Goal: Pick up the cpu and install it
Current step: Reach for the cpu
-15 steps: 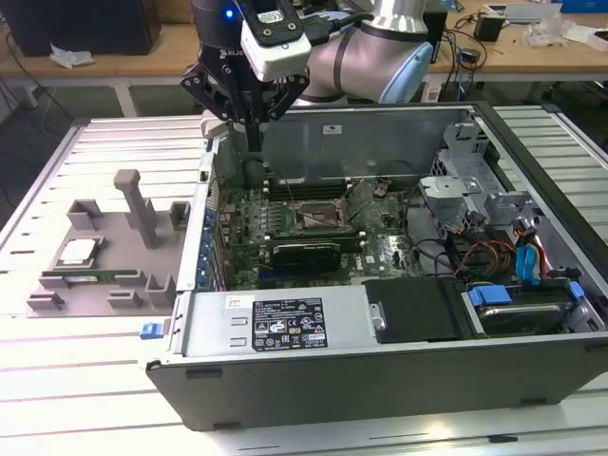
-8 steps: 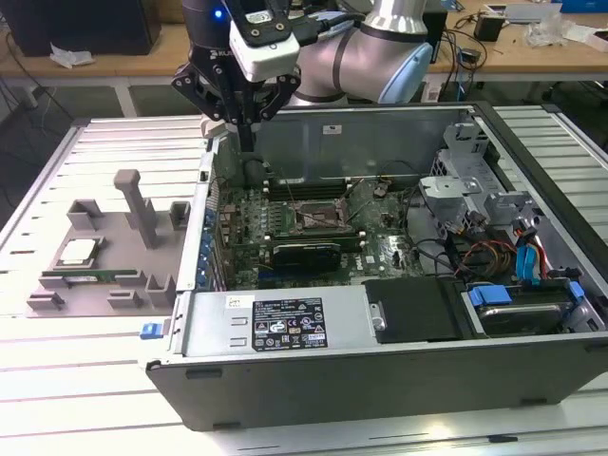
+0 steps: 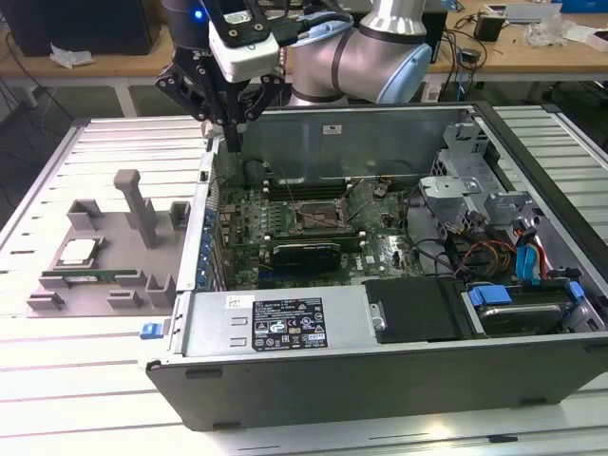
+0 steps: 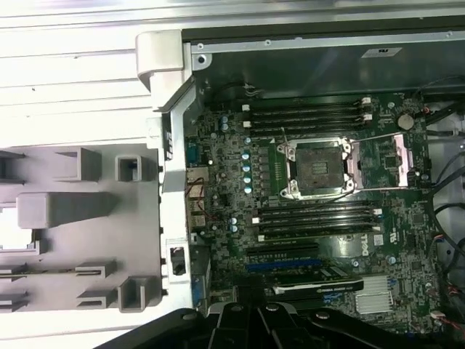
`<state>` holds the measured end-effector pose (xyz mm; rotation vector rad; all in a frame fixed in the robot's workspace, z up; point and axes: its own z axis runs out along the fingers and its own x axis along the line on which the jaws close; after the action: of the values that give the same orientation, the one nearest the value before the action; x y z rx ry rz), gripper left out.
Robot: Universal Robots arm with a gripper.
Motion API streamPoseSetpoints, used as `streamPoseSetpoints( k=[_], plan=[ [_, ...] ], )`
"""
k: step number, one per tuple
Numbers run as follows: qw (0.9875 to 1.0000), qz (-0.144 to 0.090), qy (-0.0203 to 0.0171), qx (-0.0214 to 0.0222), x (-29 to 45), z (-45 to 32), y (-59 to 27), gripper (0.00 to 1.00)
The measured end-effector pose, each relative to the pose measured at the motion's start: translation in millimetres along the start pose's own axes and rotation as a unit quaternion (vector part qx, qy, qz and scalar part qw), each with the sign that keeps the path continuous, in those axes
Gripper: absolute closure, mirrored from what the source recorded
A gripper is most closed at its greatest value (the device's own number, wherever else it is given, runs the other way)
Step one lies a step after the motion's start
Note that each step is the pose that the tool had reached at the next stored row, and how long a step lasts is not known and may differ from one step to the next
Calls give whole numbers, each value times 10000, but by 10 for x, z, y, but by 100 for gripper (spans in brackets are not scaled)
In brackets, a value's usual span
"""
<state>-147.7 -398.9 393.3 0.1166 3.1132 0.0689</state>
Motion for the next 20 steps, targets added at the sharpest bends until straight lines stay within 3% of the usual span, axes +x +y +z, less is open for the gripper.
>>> streamPoseSetpoints(
  k=[2, 4, 7, 11, 15, 20],
  plan=[
    [10000, 0, -1, 0, 27, 0, -2, 89],
    [10000, 0, -4, 0, 129, -4, -9, 89],
    [10000, -1, -7, 0, 215, -6, -16, 89],
    [10000, 0, -12, -1, 296, -8, -22, 89],
    [10000, -1, -24, -2, 482, -13, -36, 89],
    [10000, -2, -35, -3, 627, -17, -47, 89]
  ],
)
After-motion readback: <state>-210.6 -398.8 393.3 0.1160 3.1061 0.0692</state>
